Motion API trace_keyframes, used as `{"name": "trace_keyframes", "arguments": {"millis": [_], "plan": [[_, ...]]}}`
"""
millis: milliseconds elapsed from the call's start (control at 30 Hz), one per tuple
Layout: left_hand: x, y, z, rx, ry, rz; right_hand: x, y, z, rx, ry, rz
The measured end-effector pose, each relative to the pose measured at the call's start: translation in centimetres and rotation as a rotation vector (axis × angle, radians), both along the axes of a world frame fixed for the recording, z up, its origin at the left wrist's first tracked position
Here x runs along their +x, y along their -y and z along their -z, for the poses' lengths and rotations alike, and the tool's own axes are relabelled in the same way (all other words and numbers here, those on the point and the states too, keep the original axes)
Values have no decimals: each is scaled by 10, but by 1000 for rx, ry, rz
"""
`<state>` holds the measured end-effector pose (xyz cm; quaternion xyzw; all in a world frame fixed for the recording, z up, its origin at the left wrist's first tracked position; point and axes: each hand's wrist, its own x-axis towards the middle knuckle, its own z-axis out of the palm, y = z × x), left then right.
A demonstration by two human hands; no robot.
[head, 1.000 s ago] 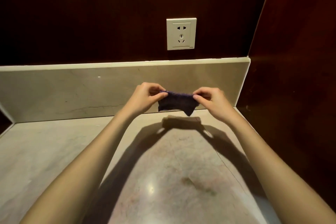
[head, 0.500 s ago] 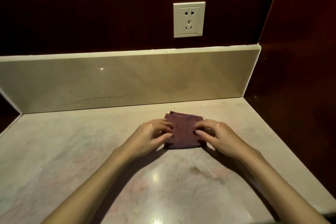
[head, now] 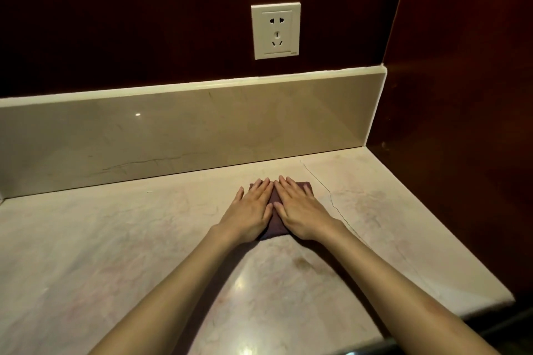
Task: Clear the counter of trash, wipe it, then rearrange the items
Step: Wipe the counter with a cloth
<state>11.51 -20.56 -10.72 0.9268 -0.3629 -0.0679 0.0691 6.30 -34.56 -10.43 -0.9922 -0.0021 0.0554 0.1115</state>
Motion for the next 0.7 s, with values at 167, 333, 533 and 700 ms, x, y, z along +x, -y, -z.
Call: {"name": "trace_keyframes", "arguments": {"millis": [167, 333, 533, 700], "plan": [[-31, 8, 3, -17, -1, -17, -29, 11, 2, -5, 8, -12], [-75, 25, 1, -12, -2, -66, -68, 30, 2, -6, 22, -60], [-136, 53, -3, -16, -6, -123, -118, 60, -2, -6, 4, -123], [-186, 86, -2, -23, 5, -155, -161, 94, -3, -28, -6, -151]]}}
